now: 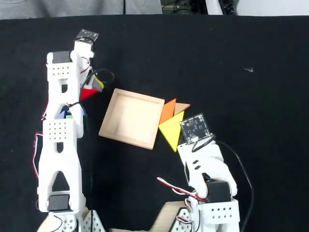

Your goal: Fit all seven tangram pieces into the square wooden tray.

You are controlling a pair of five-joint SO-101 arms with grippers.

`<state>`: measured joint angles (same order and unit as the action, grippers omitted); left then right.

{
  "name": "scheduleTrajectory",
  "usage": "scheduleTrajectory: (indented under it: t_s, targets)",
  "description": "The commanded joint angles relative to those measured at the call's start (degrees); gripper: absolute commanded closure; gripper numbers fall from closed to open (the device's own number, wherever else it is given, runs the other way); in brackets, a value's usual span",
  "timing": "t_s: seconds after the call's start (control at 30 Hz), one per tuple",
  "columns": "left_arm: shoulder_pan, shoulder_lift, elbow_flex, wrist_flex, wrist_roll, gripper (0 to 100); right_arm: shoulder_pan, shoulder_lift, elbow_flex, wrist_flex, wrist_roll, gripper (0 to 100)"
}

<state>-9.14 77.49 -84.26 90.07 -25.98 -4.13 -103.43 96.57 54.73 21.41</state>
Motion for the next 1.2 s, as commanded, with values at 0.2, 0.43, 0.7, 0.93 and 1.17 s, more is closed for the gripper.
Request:
scheduleTrajectory:
  t_s: [0.2, 0.43, 0.7, 0.93, 1.17]
  targets:
    - [0.7, -0.2, -5.8, 7.6, -2.8, 76, -0.7, -4.6, 0.0, 0.1, 0.4, 98.6]
    - [-0.7, -2.2, -10.9, 10.8, -8.5, 76, -0.7, -4.6, 0.0, 0.1, 0.4, 98.6]
    - [-6.8, -20.1, -0.6, 11.0, -25.5, 76, -0.7, -4.6, 0.0, 0.1, 0.4, 98.6]
    - [-5.3, -41.9, 39.2, 10.8, -44.5, 76, -0.7, -4.6, 0.0, 0.1, 0.4, 98.6]
    - [-4.5, -53.1, 62.4, -8.3, -48.8, 76, -0.7, -4.6, 0.0, 0.1, 0.4, 98.6]
